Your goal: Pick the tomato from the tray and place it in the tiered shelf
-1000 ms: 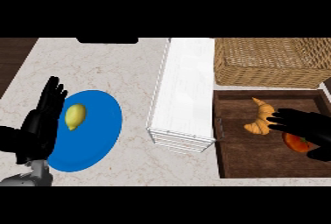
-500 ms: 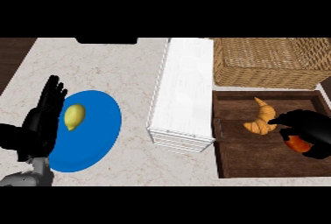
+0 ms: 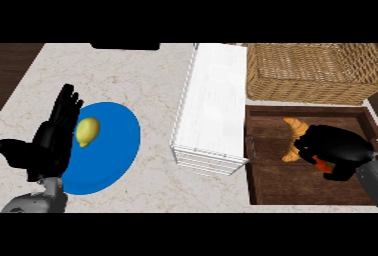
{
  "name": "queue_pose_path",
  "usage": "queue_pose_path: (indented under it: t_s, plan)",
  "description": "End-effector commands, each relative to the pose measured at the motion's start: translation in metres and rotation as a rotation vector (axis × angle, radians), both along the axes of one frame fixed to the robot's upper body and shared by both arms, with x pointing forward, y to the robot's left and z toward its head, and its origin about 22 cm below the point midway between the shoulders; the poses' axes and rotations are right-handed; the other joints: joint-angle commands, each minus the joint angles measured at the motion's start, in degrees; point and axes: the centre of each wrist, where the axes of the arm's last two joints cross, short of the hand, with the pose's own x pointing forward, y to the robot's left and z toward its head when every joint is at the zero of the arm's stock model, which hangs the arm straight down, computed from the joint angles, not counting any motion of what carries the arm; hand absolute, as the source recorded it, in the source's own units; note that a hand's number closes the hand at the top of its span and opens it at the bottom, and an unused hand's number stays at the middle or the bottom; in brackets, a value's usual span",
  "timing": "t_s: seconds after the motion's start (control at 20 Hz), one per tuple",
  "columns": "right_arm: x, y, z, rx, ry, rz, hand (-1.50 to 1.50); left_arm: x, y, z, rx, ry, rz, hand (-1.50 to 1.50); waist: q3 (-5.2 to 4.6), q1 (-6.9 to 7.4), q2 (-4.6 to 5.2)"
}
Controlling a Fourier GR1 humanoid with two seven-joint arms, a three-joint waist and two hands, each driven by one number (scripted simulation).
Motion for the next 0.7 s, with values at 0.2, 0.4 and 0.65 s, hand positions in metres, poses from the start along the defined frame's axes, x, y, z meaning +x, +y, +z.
queue_pose_path:
  t_s: [0.2, 0.4, 0.65]
  plan:
    - [0.006, 0.038, 0.012, 0.121, 0.344, 0.173, 1.5, -0.001, 0.008, 0.003, 0.008, 0.013, 0.014, 0.0, 1.14, -0.88, 0.4]
    - [-0.001, 0.03, 0.024, 0.351, 0.473, 0.129, 1.5, -0.007, 0.012, 0.002, -0.001, 0.013, 0.041, 0.0, 1.07, -2.09, -0.07]
    - [0.02, 0.031, 0.092, 0.544, 0.451, 0.047, 1.5, -0.002, 0.017, 0.007, 0.016, 0.009, 0.043, 0.0, 1.05, -2.25, 0.02]
